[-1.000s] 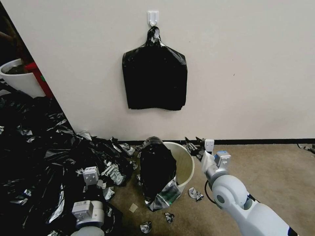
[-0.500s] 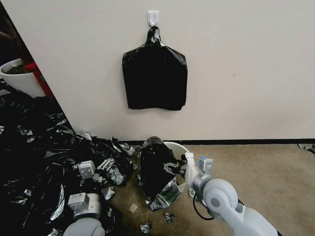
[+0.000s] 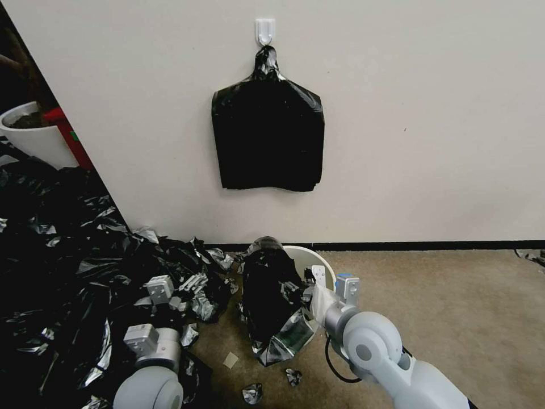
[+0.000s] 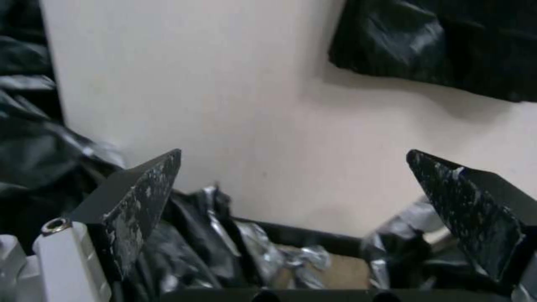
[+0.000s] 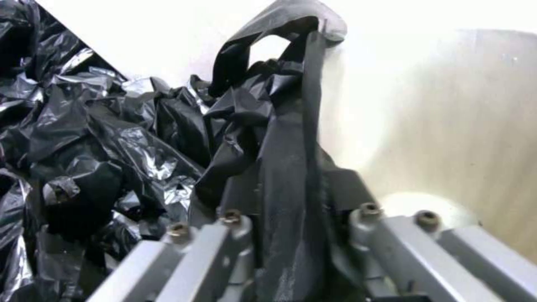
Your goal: Place a trash bag onto the trash bin.
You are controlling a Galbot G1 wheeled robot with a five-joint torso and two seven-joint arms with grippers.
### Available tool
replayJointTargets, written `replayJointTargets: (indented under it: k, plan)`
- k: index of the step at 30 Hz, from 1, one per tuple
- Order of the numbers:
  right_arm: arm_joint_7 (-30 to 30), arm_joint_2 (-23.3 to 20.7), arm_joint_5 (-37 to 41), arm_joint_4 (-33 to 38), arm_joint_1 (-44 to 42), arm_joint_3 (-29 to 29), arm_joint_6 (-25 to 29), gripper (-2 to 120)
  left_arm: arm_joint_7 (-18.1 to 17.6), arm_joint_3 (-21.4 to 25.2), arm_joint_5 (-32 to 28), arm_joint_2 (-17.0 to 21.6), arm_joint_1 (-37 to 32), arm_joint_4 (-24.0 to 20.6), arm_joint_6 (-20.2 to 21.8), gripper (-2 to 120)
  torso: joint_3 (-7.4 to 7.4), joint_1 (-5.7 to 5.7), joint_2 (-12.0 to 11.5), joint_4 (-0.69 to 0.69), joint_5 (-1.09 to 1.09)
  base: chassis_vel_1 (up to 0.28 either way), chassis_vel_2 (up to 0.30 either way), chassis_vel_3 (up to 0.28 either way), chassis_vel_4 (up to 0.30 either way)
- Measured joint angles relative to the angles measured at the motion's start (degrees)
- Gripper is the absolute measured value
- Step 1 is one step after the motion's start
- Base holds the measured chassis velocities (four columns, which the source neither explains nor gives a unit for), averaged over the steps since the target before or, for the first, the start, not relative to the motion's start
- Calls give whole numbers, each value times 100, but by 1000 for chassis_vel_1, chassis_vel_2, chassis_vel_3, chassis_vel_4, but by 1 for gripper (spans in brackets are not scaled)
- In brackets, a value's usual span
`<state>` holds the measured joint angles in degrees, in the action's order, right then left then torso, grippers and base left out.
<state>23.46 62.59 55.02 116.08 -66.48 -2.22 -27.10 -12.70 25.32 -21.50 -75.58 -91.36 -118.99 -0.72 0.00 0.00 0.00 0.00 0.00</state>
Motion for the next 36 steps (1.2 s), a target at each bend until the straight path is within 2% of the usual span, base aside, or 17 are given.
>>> replayJointTargets:
  k: [4,11,15,17,20,24,25,27,30,33,36]
  plan:
    - [-104,0,-316,81,-88,-4,66,0,312,-136,-224,13,91,121,200,100,0,0,0,0,0,0,0,0,0]
    - [-213,32,-698,149,-214,2,168,0,630,-291,-334,10,200,275,357,100,0,0,0,0,0,0,0,0,0]
    - [-298,86,-1285,94,-296,34,419,0,660,-461,-612,-25,374,408,601,100,0,0,0,0,1,0,0,0,0]
    - [-363,101,-1854,53,-358,47,638,0,660,-598,-709,-60,470,491,715,100,0,0,0,0,1,0,0,0,0]
    - [-467,109,-2418,15,-441,47,838,0,624,-765,-751,-104,582,565,905,100,0,0,0,0,1,0,0,0,0]
    - [-664,165,-3170,-117,-537,30,1139,0,354,-1075,-750,-186,916,788,1368,100,0,0,0,0,1,0,0,0,0]
    - [-664,165,-3170,-117,-537,30,1139,0,354,-1075,-750,-186,916,788,1368,100,0,0,0,0,1,0,0,0,0]
    - [-757,186,-3542,-213,-580,45,1292,0,135,-1254,-745,-229,1109,908,1672,100,0,0,0,0,1,0,0,0,0]
    - [-833,184,-3867,-291,-616,77,1425,0,42,-1393,-726,-246,1226,993,1819,100,0,0,0,0,1,0,0,0,0]
    - [-886,173,-4170,-364,-652,119,1567,0,16,-1519,-647,-246,1304,1059,1973,95,0,0,0,0,1,0,0,0,0]
    - [-903,170,-4339,-401,-710,166,1661,0,-17,-1650,-527,-232,1418,1195,2159,83,0,0,0,0,1,0,0,0,0]
